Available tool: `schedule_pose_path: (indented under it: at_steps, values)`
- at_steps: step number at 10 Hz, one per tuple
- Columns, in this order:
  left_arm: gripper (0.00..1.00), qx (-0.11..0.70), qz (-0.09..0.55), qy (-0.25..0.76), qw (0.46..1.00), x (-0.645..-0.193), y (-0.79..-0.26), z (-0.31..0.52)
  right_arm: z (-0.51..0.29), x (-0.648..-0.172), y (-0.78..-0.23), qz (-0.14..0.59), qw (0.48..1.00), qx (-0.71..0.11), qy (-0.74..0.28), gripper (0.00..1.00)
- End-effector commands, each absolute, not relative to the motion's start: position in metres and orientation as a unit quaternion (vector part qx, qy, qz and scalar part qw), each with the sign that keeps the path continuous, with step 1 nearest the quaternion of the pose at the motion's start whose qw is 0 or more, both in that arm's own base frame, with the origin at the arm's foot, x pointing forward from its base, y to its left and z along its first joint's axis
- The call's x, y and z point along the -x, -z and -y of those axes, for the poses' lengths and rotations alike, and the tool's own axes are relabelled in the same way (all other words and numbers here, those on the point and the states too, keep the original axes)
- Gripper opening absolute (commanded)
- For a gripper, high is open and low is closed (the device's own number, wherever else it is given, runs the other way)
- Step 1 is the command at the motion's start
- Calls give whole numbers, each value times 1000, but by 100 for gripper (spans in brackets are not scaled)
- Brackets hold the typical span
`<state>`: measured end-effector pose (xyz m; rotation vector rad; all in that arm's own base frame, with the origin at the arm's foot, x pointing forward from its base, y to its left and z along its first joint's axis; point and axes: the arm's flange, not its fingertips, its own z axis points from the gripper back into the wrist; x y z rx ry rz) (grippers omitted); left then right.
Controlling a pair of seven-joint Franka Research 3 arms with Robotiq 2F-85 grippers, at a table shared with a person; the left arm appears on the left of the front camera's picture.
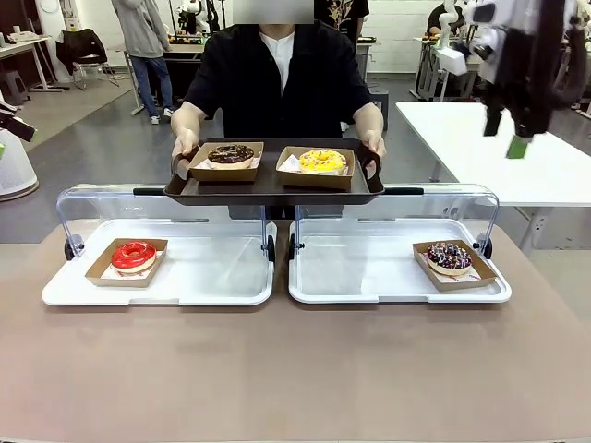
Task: Provide the desired donut to the person.
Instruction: Place the picked Paper togo box onto the Handle tray extended by the person.
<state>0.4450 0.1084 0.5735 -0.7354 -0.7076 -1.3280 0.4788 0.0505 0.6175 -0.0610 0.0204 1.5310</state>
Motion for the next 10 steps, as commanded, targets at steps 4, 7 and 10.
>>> schedule_pose_path:
  at_steps: [4,7,10]
  values:
    - [100,328,315,589,668,-443,-574,-108,-46,-478,-606,17,750,20,-661,100]
    - [100,328,315,589,668,-443,-574,-108,-25,-477,-605,6,741,8,-672,100]
    - [100,328,315,589,668,-443,-574,-108,-28,-477,-606,8,744,10,-668,100]
